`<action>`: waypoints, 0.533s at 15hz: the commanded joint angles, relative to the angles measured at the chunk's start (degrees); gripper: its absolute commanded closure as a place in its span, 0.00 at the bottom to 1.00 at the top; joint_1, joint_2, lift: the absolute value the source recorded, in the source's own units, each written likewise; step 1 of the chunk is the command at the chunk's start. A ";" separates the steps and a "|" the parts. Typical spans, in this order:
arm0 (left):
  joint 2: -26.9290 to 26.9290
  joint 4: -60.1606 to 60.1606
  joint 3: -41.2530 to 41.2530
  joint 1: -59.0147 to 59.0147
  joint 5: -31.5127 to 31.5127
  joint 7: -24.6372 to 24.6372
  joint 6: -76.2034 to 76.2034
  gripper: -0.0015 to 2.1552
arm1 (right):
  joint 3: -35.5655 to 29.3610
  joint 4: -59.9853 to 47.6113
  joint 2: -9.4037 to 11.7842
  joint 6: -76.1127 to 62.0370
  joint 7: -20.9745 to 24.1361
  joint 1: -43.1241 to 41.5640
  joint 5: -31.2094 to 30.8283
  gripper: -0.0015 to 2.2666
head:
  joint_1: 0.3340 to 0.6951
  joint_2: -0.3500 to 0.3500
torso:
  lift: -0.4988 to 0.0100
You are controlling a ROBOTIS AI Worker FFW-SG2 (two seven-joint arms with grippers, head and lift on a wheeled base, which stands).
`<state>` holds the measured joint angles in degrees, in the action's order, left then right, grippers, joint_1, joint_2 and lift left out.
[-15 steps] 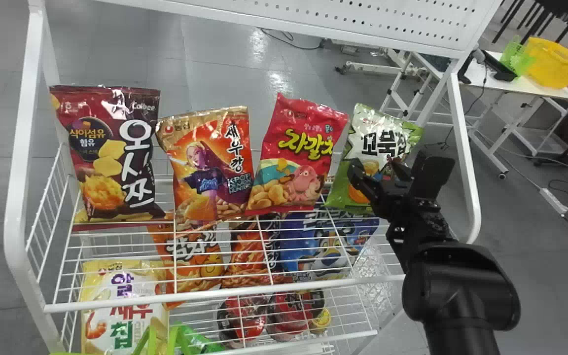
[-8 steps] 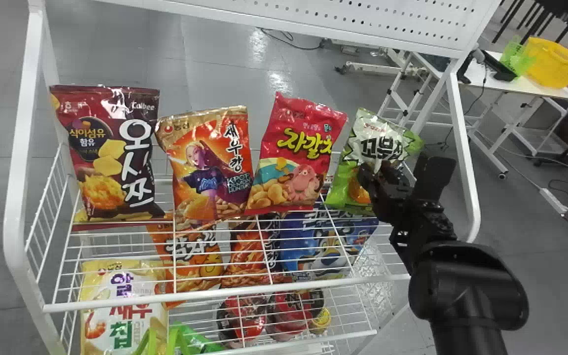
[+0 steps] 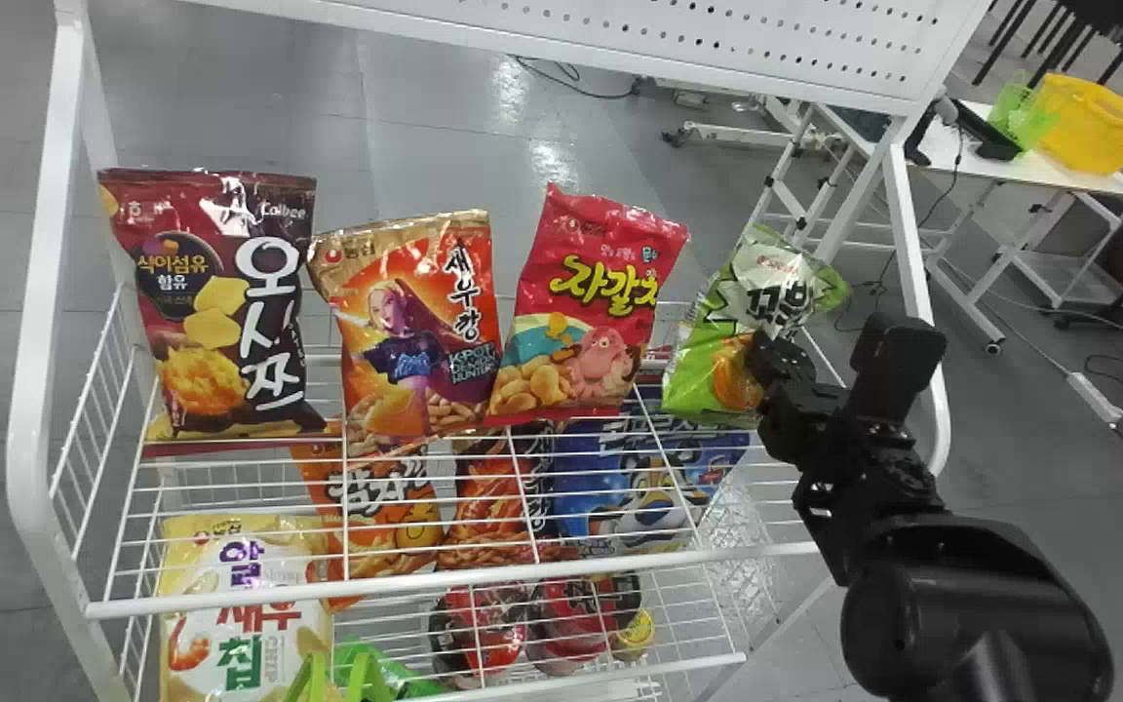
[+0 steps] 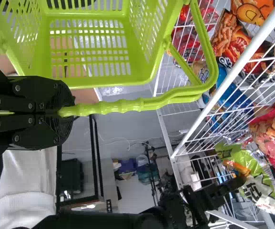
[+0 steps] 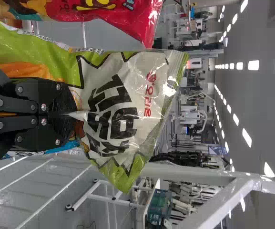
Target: Hold basket handle with left hand then pick Gkobukchip with right hand and place into basket
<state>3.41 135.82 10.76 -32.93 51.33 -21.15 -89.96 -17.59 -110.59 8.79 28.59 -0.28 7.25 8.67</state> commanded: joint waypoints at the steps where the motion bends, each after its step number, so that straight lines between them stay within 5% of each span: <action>1: 0.02 0.06 -0.39 -0.03 -0.09 0.06 -0.07 0.80 | -0.34 -5.07 -0.18 2.83 1.07 2.77 0.91 0.73 | 1.00 0.00 | 0.92; 8: 0.02 0.77 -1.35 0.06 -0.26 0.24 -0.07 0.80 | -2.27 -26.61 -0.09 24.98 1.24 10.24 6.10 0.73 | 1.00 0.00 | 0.92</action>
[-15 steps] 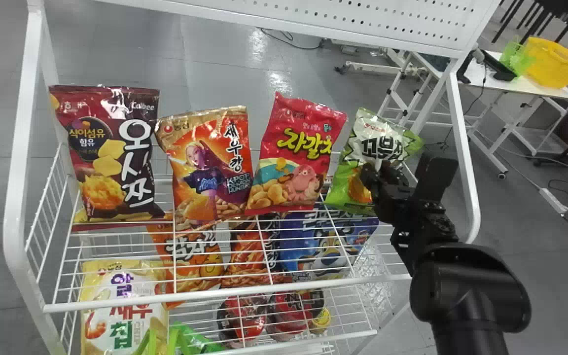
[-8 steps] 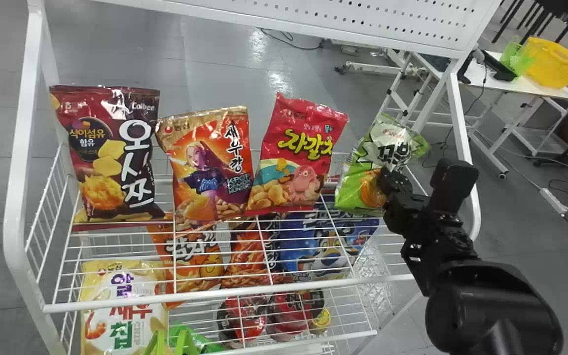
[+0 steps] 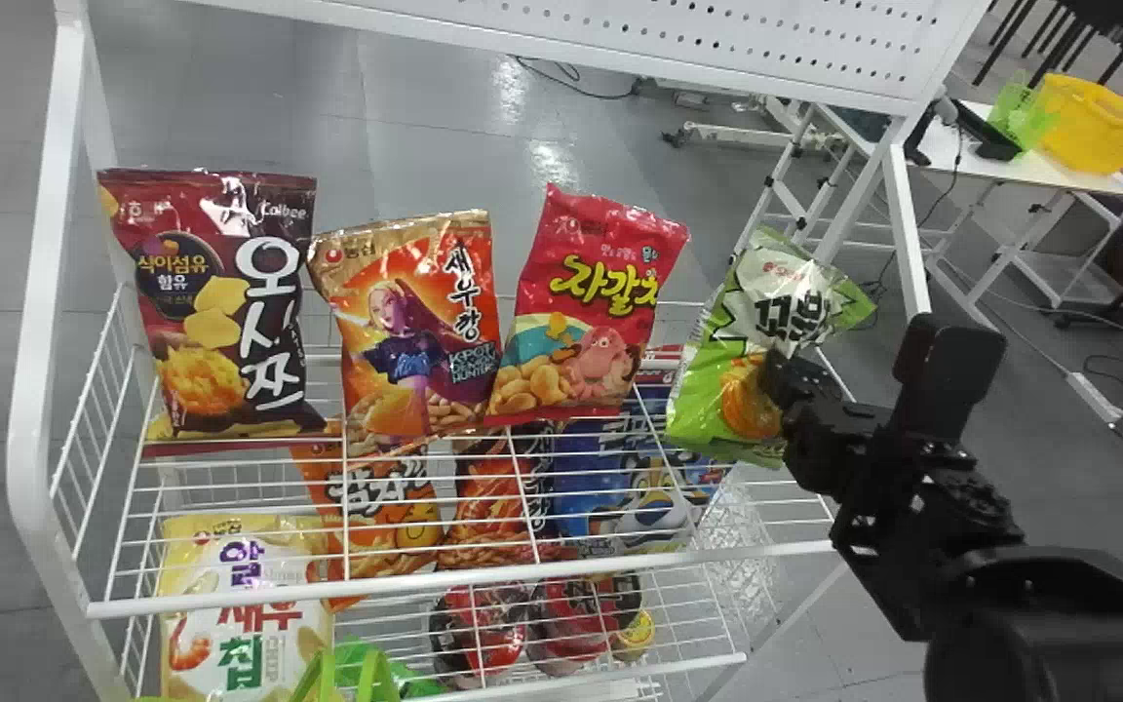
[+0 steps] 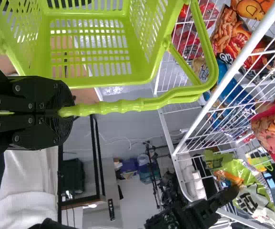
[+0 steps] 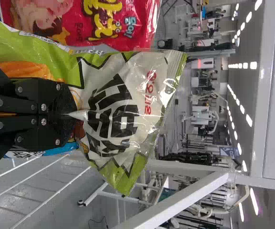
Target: Hold basket handle with left hand then pick Gkobukchip with right hand and place into basket
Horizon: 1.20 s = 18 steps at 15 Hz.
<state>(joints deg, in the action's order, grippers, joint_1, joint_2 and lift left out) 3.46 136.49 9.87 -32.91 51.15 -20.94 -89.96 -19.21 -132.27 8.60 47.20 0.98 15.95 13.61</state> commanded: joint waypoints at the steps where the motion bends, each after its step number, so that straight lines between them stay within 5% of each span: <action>1: -0.03 0.18 -0.82 0.12 -0.08 0.11 -0.07 0.80 | -0.65 -8.09 0.02 10.59 0.78 2.59 1.07 0.73 | 1.00 0.00 | 0.92; 6: -0.29 2.29 -1.52 -0.23 -0.08 0.63 -0.07 0.80 | -2.68 -20.04 -0.25 29.58 0.52 6.90 6.78 0.73 | 1.00 0.00 | 0.92; 10: -0.29 2.99 -1.44 -0.76 0.00 1.07 -0.07 0.80 | -3.29 -26.81 -2.44 42.76 -0.80 10.50 12.93 0.73 | 1.00 0.00 | 0.92; 18: -0.47 3.26 -2.49 -0.84 -0.08 1.51 -0.07 0.80 | -1.53 -28.83 -2.97 42.88 -4.14 17.45 23.39 0.73 | 1.00 0.00 | 0.92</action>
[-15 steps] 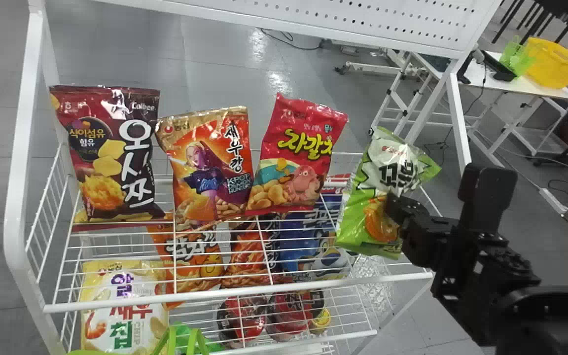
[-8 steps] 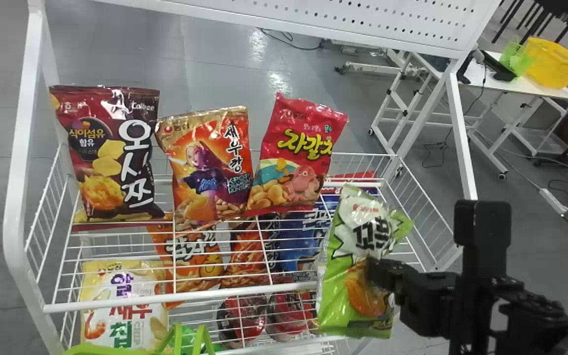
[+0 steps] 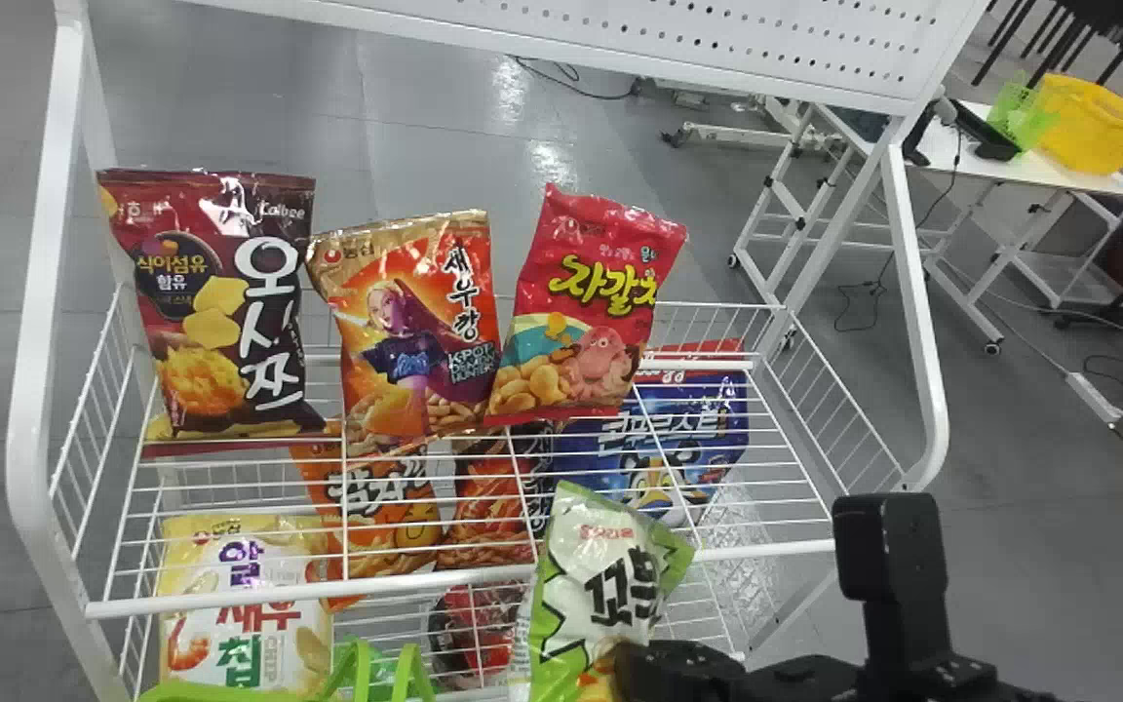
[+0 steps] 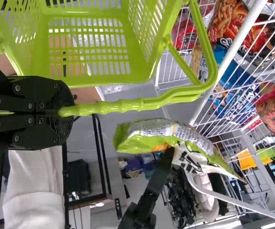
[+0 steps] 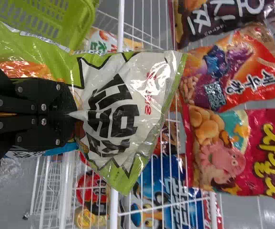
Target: Hold basket handle with left hand then pick Gkobukchip with right hand and place into basket
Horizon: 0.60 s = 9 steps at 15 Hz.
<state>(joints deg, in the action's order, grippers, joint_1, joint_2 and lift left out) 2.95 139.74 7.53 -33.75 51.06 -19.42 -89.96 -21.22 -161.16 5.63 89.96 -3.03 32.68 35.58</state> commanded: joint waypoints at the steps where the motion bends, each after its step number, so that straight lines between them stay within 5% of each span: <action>1: -0.05 0.00 -0.15 0.00 0.00 -0.01 -0.07 0.80 | 1.36 0.23 0.00 0.12 -0.49 0.89 1.86 0.73 | 1.00 0.00 | 0.92; 9: -0.14 -0.09 -1.29 0.00 -0.79 0.43 -0.07 0.80 | 11.03 10.51 2.46 0.12 -1.89 1.42 0.02 0.73 | 1.00 0.00 | 0.92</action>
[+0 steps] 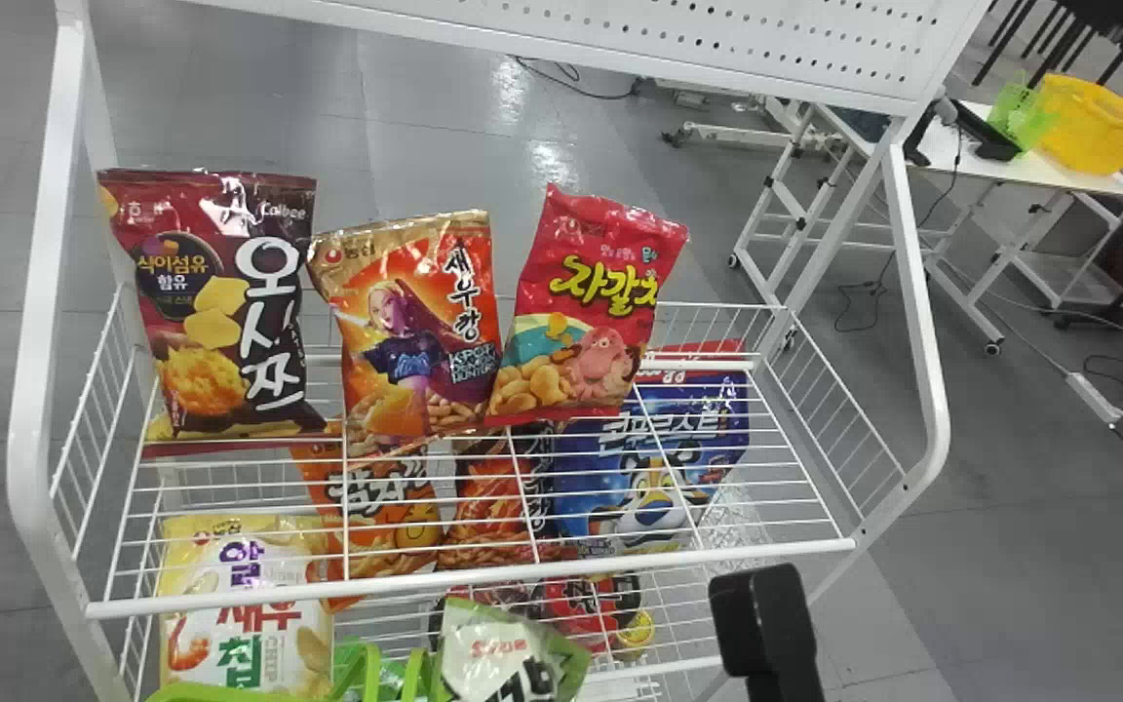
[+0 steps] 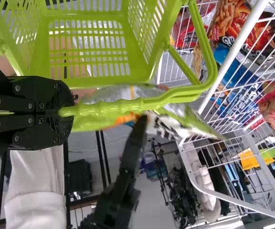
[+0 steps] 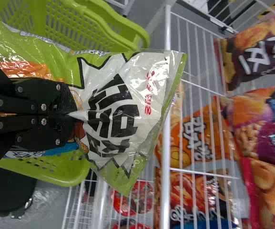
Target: Hold basket handle with left hand then pick Gkobukchip with right hand and place into basket
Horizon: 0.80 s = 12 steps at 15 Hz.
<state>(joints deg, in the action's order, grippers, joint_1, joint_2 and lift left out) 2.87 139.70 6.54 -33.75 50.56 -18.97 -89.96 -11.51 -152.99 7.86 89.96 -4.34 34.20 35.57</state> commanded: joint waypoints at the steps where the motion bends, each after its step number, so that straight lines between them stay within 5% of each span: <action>1: -0.06 -0.05 -0.57 0.00 -0.46 -0.01 -0.07 0.80 | 1.93 3.66 0.23 0.12 -0.85 -0.45 0.02 0.73 | 1.00 0.00 | 0.92; 12: -0.06 0.04 -1.71 -0.09 -0.72 -0.27 -0.07 0.80 | 15.02 14.21 2.25 0.12 -1.55 -8.18 -5.95 0.72 | 1.00 0.01 | 0.92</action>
<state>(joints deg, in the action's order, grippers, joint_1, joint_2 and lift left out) 2.83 139.74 4.89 -33.83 49.83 -19.21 -89.96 0.60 -140.10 9.70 89.96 -5.89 27.08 31.33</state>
